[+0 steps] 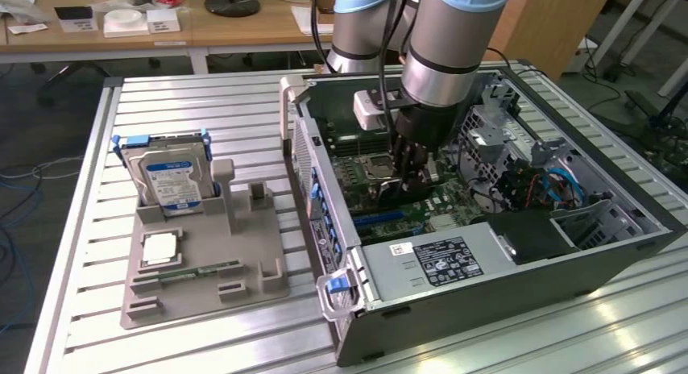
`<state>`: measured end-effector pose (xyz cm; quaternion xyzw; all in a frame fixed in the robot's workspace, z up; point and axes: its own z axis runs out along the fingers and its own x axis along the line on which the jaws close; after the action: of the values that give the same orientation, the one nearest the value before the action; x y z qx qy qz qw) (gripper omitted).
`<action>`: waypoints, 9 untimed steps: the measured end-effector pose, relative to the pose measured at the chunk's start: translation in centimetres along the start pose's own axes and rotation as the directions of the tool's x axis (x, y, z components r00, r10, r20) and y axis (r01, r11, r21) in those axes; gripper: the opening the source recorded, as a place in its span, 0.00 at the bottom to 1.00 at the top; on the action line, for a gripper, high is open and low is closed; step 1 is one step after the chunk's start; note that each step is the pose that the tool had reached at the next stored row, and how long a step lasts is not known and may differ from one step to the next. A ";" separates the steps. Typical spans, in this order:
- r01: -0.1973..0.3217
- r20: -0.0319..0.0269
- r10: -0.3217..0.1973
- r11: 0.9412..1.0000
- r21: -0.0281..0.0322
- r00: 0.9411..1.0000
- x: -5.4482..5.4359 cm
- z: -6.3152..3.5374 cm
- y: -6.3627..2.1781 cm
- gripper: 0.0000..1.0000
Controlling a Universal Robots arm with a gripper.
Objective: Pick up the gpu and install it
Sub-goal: 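Insert the gpu into the slot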
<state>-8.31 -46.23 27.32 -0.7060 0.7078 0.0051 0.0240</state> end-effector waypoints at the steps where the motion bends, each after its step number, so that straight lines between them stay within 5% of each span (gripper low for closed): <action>1: 0.000 0.000 0.000 1.000 0.000 1.000 0.0 0.00 0.00 0.27; 9: 0.000 0.000 0.000 1.000 0.000 1.000 0.0 0.00 0.21 0.27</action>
<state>-8.52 -46.25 27.32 -0.7060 0.7078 0.0051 0.0240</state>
